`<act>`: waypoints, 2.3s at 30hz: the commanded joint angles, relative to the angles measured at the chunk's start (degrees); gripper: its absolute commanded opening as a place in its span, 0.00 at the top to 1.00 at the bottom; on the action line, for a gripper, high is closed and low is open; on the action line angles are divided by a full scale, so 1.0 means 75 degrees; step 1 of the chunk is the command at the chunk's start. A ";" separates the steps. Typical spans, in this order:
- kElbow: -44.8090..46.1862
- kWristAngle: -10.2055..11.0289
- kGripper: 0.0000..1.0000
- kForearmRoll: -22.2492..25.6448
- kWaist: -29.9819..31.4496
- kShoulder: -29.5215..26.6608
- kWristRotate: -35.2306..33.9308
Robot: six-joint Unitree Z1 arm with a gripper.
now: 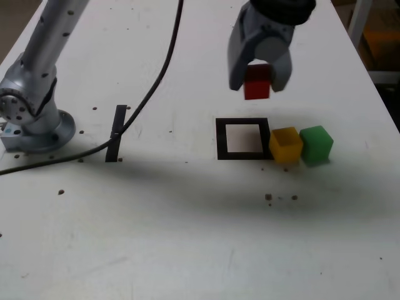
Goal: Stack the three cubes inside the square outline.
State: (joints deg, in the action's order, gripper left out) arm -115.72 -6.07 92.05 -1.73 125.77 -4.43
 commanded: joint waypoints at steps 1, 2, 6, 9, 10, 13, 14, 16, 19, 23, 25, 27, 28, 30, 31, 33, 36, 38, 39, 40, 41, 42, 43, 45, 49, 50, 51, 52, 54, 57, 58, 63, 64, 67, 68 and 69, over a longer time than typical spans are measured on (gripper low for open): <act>0.0422 -0.0023 0.66 0.0023 0.0065 -0.0073 0.0067; 0.0613 -0.0034 0.66 -0.0012 0.0086 -0.0106 0.0087; 0.1554 -0.0196 0.66 -0.0459 0.0180 -0.0269 0.0166; 0.1947 -0.0281 0.66 -0.0809 0.0236 -0.0360 0.0227; 0.2087 -0.0306 0.66 -0.0948 0.0251 -0.0407 0.0255; 0.2503 -0.0387 0.66 -0.1395 0.0284 -0.0558 0.0354; 0.2610 -0.0415 0.66 -0.1536 0.0291 -0.0596 0.0392; 0.2745 -0.0457 0.66 -0.1781 0.0308 -0.0638 0.0464; 0.2741 -0.0499 0.66 -0.2026 0.0341 -0.0592 0.0521; 0.2706 -0.0569 0.66 -0.2169 0.0396 -0.0471 0.0518; 0.2692 -0.0601 0.66 -0.2227 0.0431 -0.0384 0.0515; 0.2664 -0.0615 0.66 -0.2271 0.0456 -0.0281 0.0513; 0.2652 -0.0616 0.66 -0.2282 0.0460 -0.0247 0.0513; 0.2612 -0.0610 0.66 -0.2307 0.0466 -0.0150 0.0515; 0.2581 -0.0596 0.66 -0.2313 0.0466 -0.0100 0.0517; 0.2535 -0.0571 0.66 -0.2335 0.0466 -0.0032 0.0518; 0.2511 -0.0558 0.66 -0.2393 0.0466 0.0035 0.0508; 0.2501 -0.0559 0.65 -0.2435 0.0466 0.0083 0.0497; 0.2494 -0.0557 0.65 -0.2440 0.0466 0.0097 0.0493; 0.2485 -0.0555 0.64 -0.2437 0.0466 0.0106 0.0488; 0.2477 -0.0554 0.63 -0.2432 0.0466 0.0111 0.0486; 0.2471 -0.0554 0.62 -0.2427 0.0466 0.0111 0.0486; 0.2467 -0.0555 0.61 -0.2422 0.0466 0.0110 0.0485; 0.2458 -0.0565 0.53 -0.2410 0.0466 0.0109 0.0481; 0.2457 -0.0558 0.16 -0.2408 0.0466 0.0052 0.0451; 0.2452 -0.0533 0.10 -0.2415 0.0466 0.0011 0.0429; 0.2447 -0.0516 0.07 -0.2422 0.0466 -0.0024 0.0410; 0.2441 -0.0507 0.05 -0.2423 0.0466 -0.0065 0.0388; 0.2438 -0.0513 0.04 -0.2410 0.0466 -0.0123 0.0346; 0.2443 -0.0507 0.03 -0.2340 0.0471 -0.0266 0.0207; 0.2450 -0.0499 0.03 -0.2285 0.0477 -0.0354 0.0113; 0.2421 -0.0473 0.01 -0.1746 0.0516 -0.0922 -0.0600; 0.2372 -0.0469 0.01 -0.1602 0.0520 -0.1029 -0.0764; 0.2021 -0.0456 0.00 -0.1077 0.0524 -0.1289 -0.1350; 0.1855 -0.0467 0.00 -0.0935 0.0528 -0.1320 -0.1560; 0.1723 -0.0479 0.00 -0.0845 0.0538 -0.1324 -0.1730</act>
State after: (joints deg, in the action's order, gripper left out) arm -101.24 -9.57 84.60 2.14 116.03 -15.52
